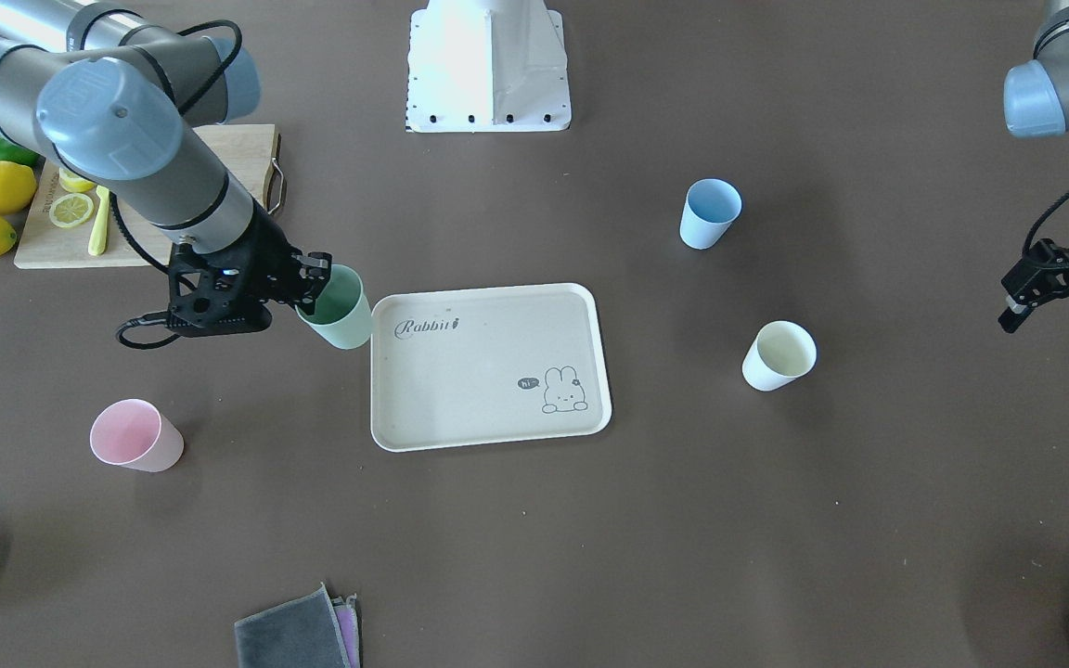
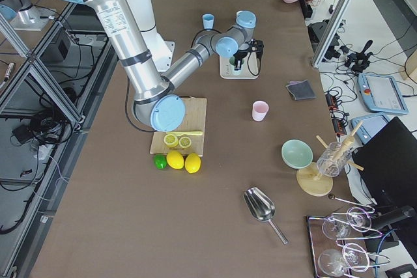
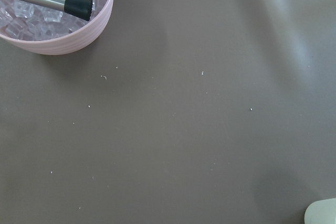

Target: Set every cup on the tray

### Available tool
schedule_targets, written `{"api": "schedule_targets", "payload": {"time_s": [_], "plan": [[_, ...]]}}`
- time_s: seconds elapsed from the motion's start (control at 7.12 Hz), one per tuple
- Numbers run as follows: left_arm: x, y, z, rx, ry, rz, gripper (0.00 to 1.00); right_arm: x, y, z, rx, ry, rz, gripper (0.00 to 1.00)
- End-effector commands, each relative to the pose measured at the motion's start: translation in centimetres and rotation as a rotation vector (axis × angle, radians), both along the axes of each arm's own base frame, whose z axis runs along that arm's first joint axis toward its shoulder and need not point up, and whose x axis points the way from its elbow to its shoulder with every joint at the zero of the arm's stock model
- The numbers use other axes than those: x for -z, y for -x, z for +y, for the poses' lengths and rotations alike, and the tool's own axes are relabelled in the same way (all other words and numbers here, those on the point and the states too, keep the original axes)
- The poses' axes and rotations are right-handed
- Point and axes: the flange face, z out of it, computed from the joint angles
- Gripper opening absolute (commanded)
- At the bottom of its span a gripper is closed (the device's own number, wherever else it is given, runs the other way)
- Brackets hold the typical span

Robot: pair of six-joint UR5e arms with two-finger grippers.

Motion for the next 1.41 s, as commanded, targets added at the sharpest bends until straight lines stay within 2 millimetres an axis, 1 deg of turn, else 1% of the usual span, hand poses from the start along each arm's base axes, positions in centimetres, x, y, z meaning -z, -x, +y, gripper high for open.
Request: {"api": "schedule_targets", "payload": {"time_s": [0.0,0.14,0.28,0.42,0.56,0.7,0.84,1.12,1.26], "plan": [[0.2,-0.5,-0.1,-0.006,0.001,0.001,0.98,1.7,6.3,0.9,0.01,-0.009,0.034,0.0],[0.2,-0.6,0.0,-0.009,0.001,0.001,0.98,1.9,8.9,0.7,0.004,-0.014,0.031,0.0],[0.1,-0.7,0.0,-0.011,0.002,0.001,0.98,1.0,10.4,0.6,-0.004,-0.012,0.006,0.0],[0.2,-0.8,-0.1,-0.011,0.001,0.001,0.98,0.7,10.8,0.6,-0.007,-0.009,-0.001,0.0],[0.6,-1.3,-0.3,-0.018,-0.002,0.004,0.98,0.4,10.8,0.6,-0.007,-0.005,0.005,0.0],[0.9,-2.1,-0.3,-0.013,0.015,0.017,0.98,0.1,10.9,0.5,-0.008,0.001,0.011,0.72],[1.7,-3.6,-0.3,-0.013,0.033,0.038,0.98,0.8,10.5,0.3,-0.011,0.008,0.0,1.0],[2.6,-6.2,0.5,-0.018,0.069,0.068,0.98,1.9,7.3,-1.7,-0.026,0.029,-0.04,1.0],[4.2,-8.5,1.8,-0.026,0.1,0.103,0.98,2.4,5.1,-2.9,-0.044,0.044,-0.045,1.0]]}}
